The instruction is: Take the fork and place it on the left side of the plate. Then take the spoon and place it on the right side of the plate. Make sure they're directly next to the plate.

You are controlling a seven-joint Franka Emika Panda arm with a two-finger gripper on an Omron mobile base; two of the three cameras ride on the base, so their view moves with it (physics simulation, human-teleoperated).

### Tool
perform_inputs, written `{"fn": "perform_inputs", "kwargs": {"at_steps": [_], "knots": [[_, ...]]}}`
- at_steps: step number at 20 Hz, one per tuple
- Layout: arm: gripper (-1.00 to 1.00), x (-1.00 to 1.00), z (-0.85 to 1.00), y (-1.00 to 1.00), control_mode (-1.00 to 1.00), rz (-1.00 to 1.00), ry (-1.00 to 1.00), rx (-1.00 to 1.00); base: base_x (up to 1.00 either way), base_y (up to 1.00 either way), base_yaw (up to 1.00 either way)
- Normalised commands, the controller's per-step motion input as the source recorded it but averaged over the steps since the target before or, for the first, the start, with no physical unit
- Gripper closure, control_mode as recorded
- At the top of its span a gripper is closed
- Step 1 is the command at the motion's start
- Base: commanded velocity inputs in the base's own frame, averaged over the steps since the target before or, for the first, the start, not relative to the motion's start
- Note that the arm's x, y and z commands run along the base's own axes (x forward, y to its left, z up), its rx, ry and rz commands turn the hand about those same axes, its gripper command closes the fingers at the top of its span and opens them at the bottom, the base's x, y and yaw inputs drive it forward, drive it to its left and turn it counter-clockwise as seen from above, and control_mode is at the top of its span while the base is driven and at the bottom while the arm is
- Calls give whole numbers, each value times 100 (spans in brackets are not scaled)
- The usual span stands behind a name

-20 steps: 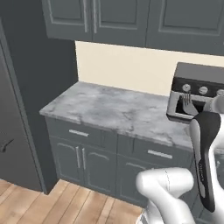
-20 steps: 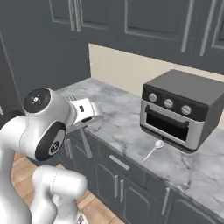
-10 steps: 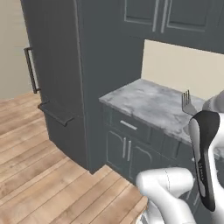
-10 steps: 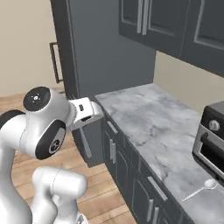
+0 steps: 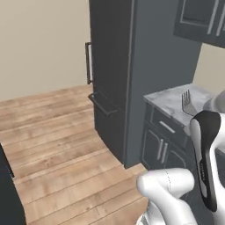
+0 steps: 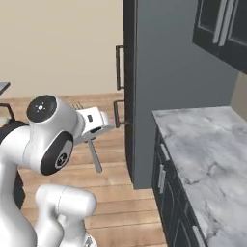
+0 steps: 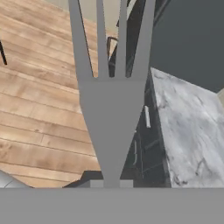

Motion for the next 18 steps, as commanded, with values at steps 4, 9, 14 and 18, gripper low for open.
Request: {"fn": "perform_inputs", "kwargs": {"at_steps": [4, 9, 14, 18], "knots": [[100, 0, 0, 0, 100, 0, 0, 0, 16, 0, 39], [100, 0, 0, 0, 100, 0, 0, 0, 30, 0, 28], [100, 0, 0, 0, 100, 0, 0, 0, 67, 0, 34], [100, 0, 0, 0, 100, 0, 0, 0, 88, 0, 38]]}}
